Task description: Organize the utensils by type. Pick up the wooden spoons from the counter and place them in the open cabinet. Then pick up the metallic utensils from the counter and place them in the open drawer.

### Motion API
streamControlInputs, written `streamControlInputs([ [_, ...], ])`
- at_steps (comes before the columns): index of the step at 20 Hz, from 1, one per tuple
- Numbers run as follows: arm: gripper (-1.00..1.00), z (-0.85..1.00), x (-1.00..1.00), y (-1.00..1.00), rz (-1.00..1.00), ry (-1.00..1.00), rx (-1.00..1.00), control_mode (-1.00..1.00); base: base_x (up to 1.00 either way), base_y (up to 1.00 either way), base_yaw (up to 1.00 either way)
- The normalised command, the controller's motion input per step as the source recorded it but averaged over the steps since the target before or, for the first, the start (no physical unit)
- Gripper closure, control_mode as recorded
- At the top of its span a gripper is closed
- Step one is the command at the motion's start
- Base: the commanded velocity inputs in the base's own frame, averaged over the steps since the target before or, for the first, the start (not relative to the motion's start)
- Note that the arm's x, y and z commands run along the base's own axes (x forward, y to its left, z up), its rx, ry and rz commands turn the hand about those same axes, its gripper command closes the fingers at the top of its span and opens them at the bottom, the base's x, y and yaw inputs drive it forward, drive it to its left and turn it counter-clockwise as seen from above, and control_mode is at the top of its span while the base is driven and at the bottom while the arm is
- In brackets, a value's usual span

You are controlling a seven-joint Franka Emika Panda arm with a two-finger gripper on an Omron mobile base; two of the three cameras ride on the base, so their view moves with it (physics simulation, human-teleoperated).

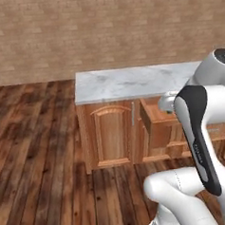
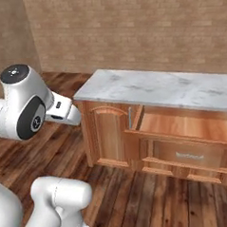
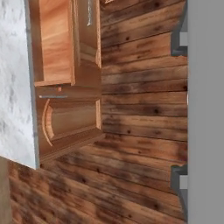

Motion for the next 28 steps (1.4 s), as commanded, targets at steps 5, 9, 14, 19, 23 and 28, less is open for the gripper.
streamControlInputs([
  [5, -1.0, 0.0, 0.0, 0.0, 0.0, 0.0, 0.0, 1.0, 0.0, 0.87, 0.73],
  [9, -1.0, 0.0, 0.0, 0.0, 0.0, 0.0, 0.0, 1.0, 0.0, 0.68, 0.83],
  [14, -1.0, 0.0, 0.0, 0.0, 0.0, 0.0, 0.0, 1.0, 0.0, 0.46, 0.87],
  [19, -1.0, 0.0, 0.0, 0.0, 0.0, 0.0, 0.0, 1.0, 0.08, 0.33, 0.89],
  [23, -1.0, 0.0, 0.0, 0.0, 0.0, 0.0, 0.0, 1.0, 0.2, 0.24, 0.89],
  [28, -1.0, 0.0, 0.0, 0.0, 0.0, 0.0, 0.0, 1.0, 0.3, 0.32, 0.82],
])
